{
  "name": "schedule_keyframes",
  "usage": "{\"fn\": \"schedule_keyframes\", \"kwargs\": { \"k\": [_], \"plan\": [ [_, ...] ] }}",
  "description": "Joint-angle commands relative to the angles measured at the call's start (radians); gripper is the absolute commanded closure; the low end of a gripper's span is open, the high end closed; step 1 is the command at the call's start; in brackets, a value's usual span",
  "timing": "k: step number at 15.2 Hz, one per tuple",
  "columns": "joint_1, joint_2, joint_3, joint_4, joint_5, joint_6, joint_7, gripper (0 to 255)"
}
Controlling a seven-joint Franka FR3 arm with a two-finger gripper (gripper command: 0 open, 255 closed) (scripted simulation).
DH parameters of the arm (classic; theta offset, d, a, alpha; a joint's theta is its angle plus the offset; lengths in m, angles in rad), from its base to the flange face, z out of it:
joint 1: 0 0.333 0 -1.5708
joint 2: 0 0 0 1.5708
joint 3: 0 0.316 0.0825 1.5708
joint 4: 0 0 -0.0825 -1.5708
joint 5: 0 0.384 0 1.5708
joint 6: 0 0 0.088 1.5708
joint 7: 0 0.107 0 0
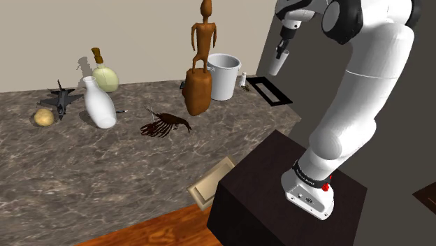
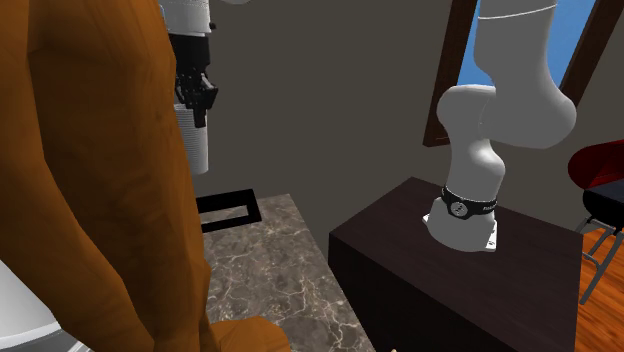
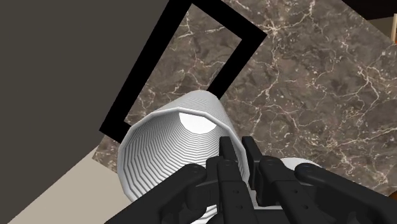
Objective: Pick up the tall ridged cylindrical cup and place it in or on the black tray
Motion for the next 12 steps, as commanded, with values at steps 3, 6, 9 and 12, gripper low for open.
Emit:
{"fn": "schedule_keyframes", "kwargs": {
  "k": [3,6,9,12],
  "plan": [
    [-0.093,0.185,0.008,0.275,0.094,-0.11,-0.07,255],
    [-0.19,0.343,0.027,0.539,0.156,-0.222,-0.097,255],
    [-0.182,0.337,0.03,0.489,0.154,-0.179,-0.1,255],
    [-0.175,0.336,0.031,0.446,0.155,-0.137,-0.102,255]
  ]
}}
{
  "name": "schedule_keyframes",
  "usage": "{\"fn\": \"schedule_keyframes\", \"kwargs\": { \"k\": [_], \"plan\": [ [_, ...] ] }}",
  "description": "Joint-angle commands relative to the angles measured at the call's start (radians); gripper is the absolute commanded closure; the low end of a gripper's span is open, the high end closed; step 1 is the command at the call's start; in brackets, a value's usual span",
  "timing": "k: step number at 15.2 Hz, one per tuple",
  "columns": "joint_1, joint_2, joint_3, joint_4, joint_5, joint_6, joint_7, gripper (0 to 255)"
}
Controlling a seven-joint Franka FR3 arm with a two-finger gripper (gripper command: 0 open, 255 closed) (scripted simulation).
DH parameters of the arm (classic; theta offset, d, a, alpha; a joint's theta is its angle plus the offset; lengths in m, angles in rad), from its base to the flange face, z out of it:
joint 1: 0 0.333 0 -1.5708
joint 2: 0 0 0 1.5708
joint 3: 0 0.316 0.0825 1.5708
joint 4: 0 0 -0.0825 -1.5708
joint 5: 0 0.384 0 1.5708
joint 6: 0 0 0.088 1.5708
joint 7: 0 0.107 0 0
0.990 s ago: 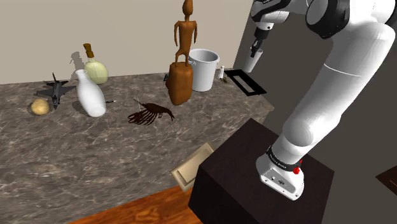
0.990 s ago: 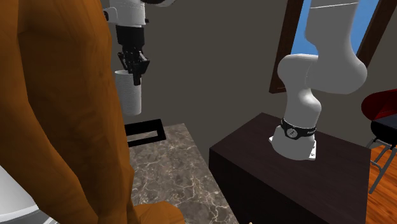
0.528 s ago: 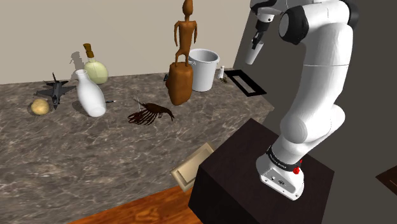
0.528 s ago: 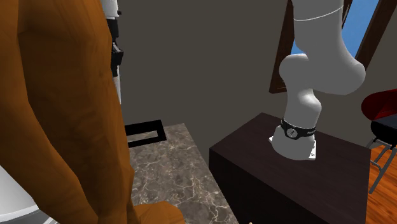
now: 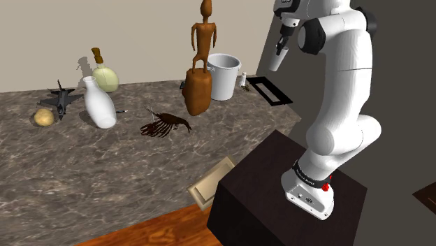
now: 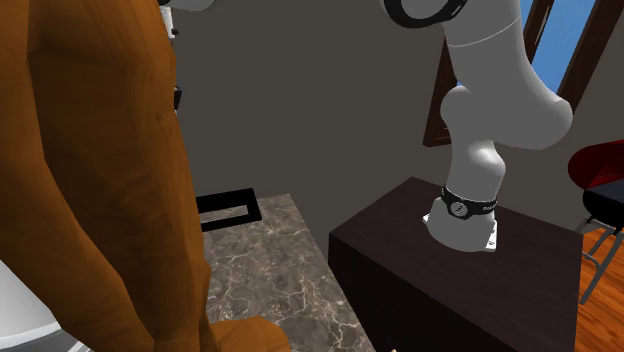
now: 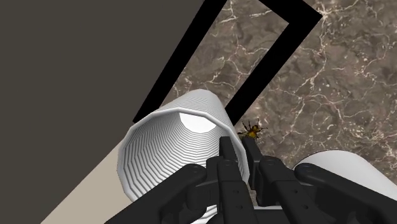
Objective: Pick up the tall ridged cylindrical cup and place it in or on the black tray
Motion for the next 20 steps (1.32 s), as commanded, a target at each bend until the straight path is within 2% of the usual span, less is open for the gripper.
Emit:
{"fn": "schedule_keyframes", "kwargs": {
  "k": [1,16,20],
  "plan": [
    [0.005,0.0,0.001,-0.026,0.001,0.026,-0.002,255],
    [0.019,0.034,0.016,-0.179,0.024,0.207,-0.019,255],
    [0.019,0.037,0.017,-0.184,0.025,0.214,-0.02,255]
  ]
}}
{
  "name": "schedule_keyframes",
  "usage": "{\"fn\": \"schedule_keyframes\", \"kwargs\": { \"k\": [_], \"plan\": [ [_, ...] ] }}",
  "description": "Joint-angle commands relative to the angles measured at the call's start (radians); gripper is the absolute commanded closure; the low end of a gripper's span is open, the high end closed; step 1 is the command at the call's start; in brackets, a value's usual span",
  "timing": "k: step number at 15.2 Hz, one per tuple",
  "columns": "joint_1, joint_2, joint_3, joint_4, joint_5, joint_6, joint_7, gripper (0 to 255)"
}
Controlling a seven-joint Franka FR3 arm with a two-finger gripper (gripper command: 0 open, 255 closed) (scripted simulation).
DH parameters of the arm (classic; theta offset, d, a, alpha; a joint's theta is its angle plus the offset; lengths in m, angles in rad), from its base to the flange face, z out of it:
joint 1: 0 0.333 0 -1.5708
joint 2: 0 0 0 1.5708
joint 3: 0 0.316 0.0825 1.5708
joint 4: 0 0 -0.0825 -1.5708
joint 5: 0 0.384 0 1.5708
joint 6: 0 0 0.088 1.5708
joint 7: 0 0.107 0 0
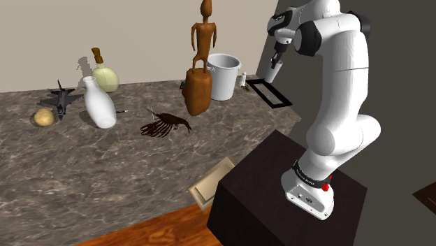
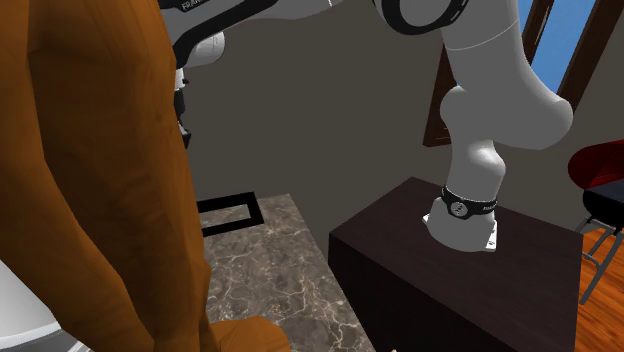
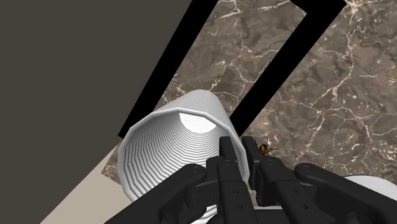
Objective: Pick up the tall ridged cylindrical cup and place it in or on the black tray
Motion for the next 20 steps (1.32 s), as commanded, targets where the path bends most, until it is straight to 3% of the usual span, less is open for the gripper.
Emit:
{"fn": "schedule_keyframes", "kwargs": {
  "k": [1,4,5,10,14,20],
  "plan": [
    [0.0,0.0,0.0,-0.001,0.0,0.002,0.0,255],
    [0.0,0.0,0.0,-0.001,0.0,0.002,0.0,255],
    [0.0,0.0,0.0,-0.001,0.0,0.002,0.0,0],
    [0.0,0.0,0.0,-0.001,0.0,0.002,0.0,0],
    [0.007,-0.047,-0.014,0.053,-0.023,-0.096,0.015,0],
    [0.007,-0.047,-0.014,0.053,-0.023,-0.096,0.015,0]
  ]
}}
